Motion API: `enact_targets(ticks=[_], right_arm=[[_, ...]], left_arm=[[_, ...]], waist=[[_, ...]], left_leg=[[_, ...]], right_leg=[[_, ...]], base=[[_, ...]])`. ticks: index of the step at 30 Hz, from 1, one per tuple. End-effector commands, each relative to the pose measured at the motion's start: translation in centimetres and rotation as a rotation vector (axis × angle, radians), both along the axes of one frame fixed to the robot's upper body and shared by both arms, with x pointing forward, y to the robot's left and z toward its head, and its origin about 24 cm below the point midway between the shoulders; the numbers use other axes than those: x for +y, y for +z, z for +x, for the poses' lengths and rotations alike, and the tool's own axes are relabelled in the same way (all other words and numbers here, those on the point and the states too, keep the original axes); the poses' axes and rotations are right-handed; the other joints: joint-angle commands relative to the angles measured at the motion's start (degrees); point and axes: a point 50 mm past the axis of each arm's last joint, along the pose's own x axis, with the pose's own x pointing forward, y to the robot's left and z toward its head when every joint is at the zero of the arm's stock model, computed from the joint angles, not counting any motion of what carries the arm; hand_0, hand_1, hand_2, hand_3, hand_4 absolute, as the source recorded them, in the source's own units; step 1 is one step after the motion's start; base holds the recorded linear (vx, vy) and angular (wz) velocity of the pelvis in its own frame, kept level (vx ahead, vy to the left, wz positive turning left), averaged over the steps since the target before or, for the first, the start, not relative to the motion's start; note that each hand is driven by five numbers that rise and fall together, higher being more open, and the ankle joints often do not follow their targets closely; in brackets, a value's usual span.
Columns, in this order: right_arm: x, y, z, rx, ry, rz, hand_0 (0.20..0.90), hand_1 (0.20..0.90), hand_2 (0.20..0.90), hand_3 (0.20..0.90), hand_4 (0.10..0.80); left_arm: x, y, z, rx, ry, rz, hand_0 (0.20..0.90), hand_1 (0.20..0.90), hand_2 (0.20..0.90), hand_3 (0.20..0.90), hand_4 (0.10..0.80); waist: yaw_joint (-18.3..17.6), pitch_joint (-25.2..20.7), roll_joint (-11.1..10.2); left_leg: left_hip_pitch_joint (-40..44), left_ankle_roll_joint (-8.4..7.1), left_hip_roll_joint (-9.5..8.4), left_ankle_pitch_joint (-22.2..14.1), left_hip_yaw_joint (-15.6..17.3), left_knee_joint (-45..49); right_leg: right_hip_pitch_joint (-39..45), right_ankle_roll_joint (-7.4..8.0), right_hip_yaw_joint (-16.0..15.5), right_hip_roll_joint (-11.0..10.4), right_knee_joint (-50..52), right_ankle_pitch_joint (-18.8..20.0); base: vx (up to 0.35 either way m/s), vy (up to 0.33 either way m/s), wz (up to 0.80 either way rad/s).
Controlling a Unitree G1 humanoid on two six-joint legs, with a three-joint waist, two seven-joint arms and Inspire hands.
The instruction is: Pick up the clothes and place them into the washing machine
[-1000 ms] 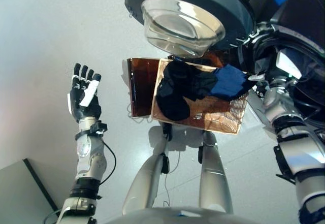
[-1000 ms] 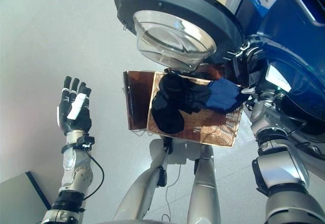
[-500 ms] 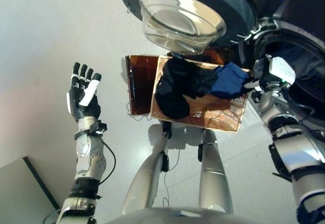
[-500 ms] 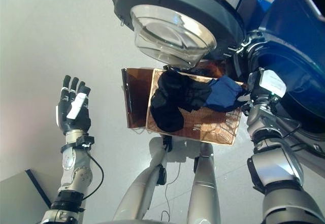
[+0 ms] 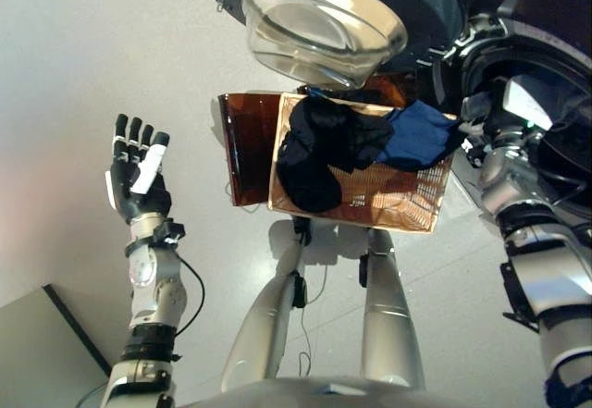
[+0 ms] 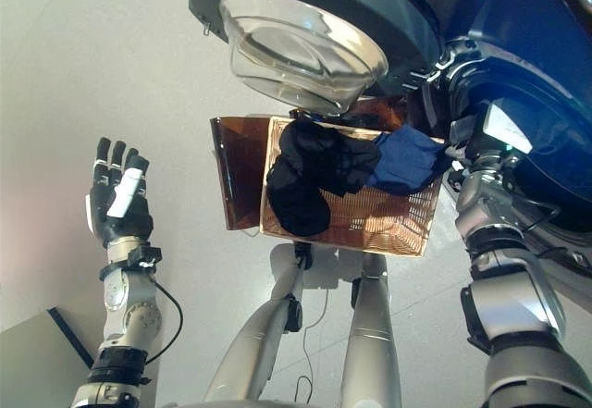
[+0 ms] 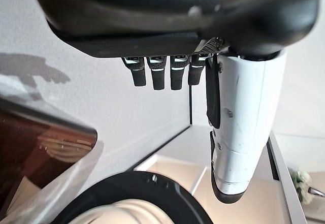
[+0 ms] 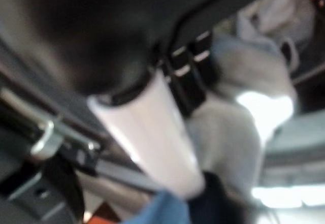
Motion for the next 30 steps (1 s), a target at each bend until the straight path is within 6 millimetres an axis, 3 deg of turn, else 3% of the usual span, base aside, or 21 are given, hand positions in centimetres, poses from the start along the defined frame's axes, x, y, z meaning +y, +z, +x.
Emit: enact_targets(ticks=[1, 6, 17, 21, 26, 27, 30], right_arm=[[-2.6, 2.7, -1.6, -0.06, -0.112, -0.141, 0.2, 0.2, 0.2, 0.2, 0.3], [-2.9, 1.3, -2.2, -0.026, -0.14, -0.114, 0.2, 0.2, 0.2, 0.2, 0.3], [-2.8, 1.3, -2.2, -0.051, -0.14, -0.085, 0.2, 0.2, 0.2, 0.2, 0.3], [-3.7, 1.0, -3.1, -0.097, -0.175, -0.04, 0.2, 0.2, 0.2, 0.2, 0.3], [-4.9, 0.8, -4.0, -0.303, -0.249, 0.174, 0.2, 0.2, 0.2, 0.2, 0.3], [-5.2, 0.4, -4.1, -0.383, -0.262, 0.304, 0.2, 0.2, 0.2, 0.2, 0.3], [-5.8, 0.7, -4.4, -0.483, -0.286, 0.392, 0.2, 0.2, 0.2, 0.2, 0.3]], left_arm=[[3.1, 3.5, -1.6, -0.173, 0.13, 0.071, 0.9, 0.9, 0.9, 0.9, 0.8], [3.1, 3.3, -1.6, -0.161, 0.123, 0.072, 0.9, 0.9, 0.9, 0.9, 0.8], [3.3, 3.1, -1.6, -0.151, 0.129, 0.076, 0.9, 0.9, 0.9, 0.9, 0.8], [3.3, 3.1, -1.8, -0.149, 0.133, 0.078, 0.9, 0.9, 0.9, 0.9, 0.8], [3.3, 2.9, -1.9, -0.145, 0.129, 0.078, 0.9, 0.9, 0.9, 0.9, 0.8], [3.2, 2.9, -1.8, -0.143, 0.123, 0.086, 0.9, 0.9, 0.9, 0.9, 0.8], [3.2, 2.9, -1.8, -0.137, 0.12, 0.098, 0.9, 0.9, 0.9, 0.9, 0.8]], waist=[[1.07, -1.33, -0.79], [1.13, -1.88, -0.61], [1.21, -2.22, -0.57], [1.0, -1.99, -0.48], [1.16, -2.14, -0.25], [1.19, -2.24, -0.2], [1.15, -2.32, -0.27]], left_leg=[[1.73, -7.27, -0.02, -4.79, 1.11, -0.49], [1.99, -7.05, -0.02, -5.06, 1.42, -0.49], [2.32, -6.89, 0.07, -5.37, 1.61, -0.49], [2.53, -6.91, 0.11, -5.41, 1.47, -0.49], [2.71, -6.81, 0.16, -5.39, 1.3, -0.49], [3.04, -6.81, 0.18, -5.72, 1.33, -0.49], [2.94, -6.76, 0.19, -5.52, 1.38, -0.49]], right_leg=[[3.6, -0.07, -1.72, -0.25, -8.86, 2.19], [3.59, -0.05, -1.78, -0.3, -8.72, 2.09], [3.89, -0.09, -1.73, -0.13, -9.02, 1.94], [3.99, -0.12, -1.76, -0.09, -8.8, 1.71], [3.83, -0.14, -1.43, 0.1, -8.46, 1.43], [4.09, -0.12, -1.37, 0.18, -8.31, 0.89], [4.02, -0.14, -1.35, 0.19, -8.38, 1.12]], base=[[0.0, 0.0, 0.0], [0.006, 0.001, 0.0], [0.0, 0.0, 0.0], [0.0, 0.0, 0.0], [0.008, -0.002, 0.0], [0.043, -0.01, -0.03], [0.015, -0.004, -0.01]])
